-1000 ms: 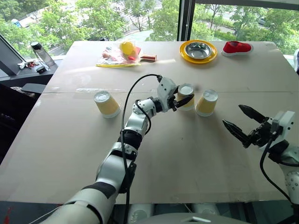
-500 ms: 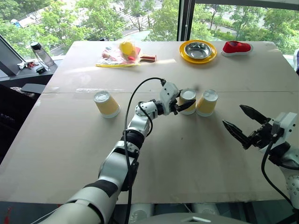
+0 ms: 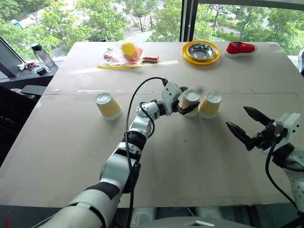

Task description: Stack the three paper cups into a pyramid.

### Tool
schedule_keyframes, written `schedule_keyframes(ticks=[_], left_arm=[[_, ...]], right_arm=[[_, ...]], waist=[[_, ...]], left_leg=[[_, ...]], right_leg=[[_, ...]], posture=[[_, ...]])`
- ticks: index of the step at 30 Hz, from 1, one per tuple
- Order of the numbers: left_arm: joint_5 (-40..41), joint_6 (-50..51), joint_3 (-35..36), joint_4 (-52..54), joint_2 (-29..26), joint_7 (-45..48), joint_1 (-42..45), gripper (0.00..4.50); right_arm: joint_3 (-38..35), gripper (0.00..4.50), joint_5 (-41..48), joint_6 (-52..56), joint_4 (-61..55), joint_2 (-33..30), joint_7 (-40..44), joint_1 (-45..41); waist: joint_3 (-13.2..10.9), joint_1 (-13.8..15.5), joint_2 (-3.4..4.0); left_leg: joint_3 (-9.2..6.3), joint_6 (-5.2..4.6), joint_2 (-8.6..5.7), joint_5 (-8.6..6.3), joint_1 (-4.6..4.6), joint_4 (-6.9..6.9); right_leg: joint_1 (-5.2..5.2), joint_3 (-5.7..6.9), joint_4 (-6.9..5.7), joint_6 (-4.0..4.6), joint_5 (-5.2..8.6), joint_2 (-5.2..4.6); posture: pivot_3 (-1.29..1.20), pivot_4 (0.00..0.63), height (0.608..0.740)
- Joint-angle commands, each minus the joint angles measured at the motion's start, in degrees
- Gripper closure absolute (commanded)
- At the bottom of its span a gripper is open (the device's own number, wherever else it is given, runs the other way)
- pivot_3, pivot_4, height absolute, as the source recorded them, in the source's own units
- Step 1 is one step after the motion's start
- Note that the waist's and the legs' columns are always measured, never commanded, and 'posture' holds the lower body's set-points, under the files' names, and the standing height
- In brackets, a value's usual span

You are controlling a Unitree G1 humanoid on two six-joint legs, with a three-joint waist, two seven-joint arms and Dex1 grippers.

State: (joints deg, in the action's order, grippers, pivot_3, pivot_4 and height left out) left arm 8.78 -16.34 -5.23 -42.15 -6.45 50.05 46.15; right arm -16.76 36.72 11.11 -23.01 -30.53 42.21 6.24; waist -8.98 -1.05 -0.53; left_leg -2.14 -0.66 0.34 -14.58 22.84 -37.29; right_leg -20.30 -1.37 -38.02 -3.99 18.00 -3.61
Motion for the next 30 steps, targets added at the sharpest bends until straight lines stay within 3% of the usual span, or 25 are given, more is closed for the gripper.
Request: schedule_keyframes(ticks=[1,5,8,12,16,21,30], left_arm=[[4.95,4.08,2.40,18.10,-2.51,0.17,-4.77,0.03],[10.12,12.88,7.44,41.47,-5.17,-7.73,-17.09,0.03],[8.30,17.36,9.91,51.90,-6.87,-14.79,-24.01,0.03],[1.02,19.73,18.25,60.67,-7.58,-29.51,-33.09,0.03],[-4.36,19.63,22.48,60.77,-9.42,-36.32,-38.27,0.03],[-4.09,21.16,21.61,57.71,-9.06,-37.55,-39.96,0.03],[-2.46,21.14,20.58,50.72,-8.98,-37.09,-38.56,0.03]], right_arm=[[-1.08,0.00,1.38,-0.23,-2.19,-0.75,1.02,-0.61],[0.82,0.00,2.86,-0.03,-2.58,-1.05,4.54,-1.06],[2.35,0.00,3.96,0.74,-2.76,-1.13,6.42,-1.85],[5.57,0.00,5.63,2.64,-2.94,-1.88,9.88,-4.65],[8.41,0.00,6.16,3.94,-2.42,-2.31,12.61,-8.05],[9.06,0.00,5.19,3.26,-0.60,-1.91,13.35,-10.85],[9.02,0.00,2.99,1.11,0.20,-1.05,13.42,-10.22]], waist=[[0.00,0.00,0.00],[0.03,0.05,0.04],[0.04,0.33,0.05],[0.04,0.59,0.04],[0.04,0.46,0.03],[0.04,1.90,0.02],[0.04,1.76,0.00]], left_leg=[[-0.02,0.10,0.06,0.06,0.00,0.01],[-0.04,0.10,0.21,0.06,-0.01,-0.02],[0.00,0.08,0.25,0.05,-0.09,-0.02],[-0.04,-0.14,0.21,-0.08,-0.14,-0.11],[-0.06,-0.14,0.18,-0.08,-0.22,-0.11],[-0.18,-0.14,0.13,-0.09,-0.18,-0.12],[-0.18,-0.14,0.07,-0.09,-0.17,-0.10]], right_leg=[[0.00,-0.01,0.00,0.00,0.00,0.02],[-0.01,-0.02,-0.06,0.00,0.00,0.01],[0.03,-0.09,-0.06,0.01,-0.01,-0.01],[0.15,-0.05,-0.07,0.00,-0.02,-0.04],[0.19,-0.04,-0.06,-0.01,-0.02,-0.02],[0.23,0.12,-0.02,-0.01,-0.02,-0.07],[0.22,0.14,-0.01,-0.01,-0.02,-0.06]], posture=[[0.00,0.150,0.740],[0.00,0.150,0.740],[0.00,0.150,0.740],[0.00,0.150,0.740],[0.00,0.150,0.740],[0.00,0.150,0.740],[0.00,0.150,0.740]])
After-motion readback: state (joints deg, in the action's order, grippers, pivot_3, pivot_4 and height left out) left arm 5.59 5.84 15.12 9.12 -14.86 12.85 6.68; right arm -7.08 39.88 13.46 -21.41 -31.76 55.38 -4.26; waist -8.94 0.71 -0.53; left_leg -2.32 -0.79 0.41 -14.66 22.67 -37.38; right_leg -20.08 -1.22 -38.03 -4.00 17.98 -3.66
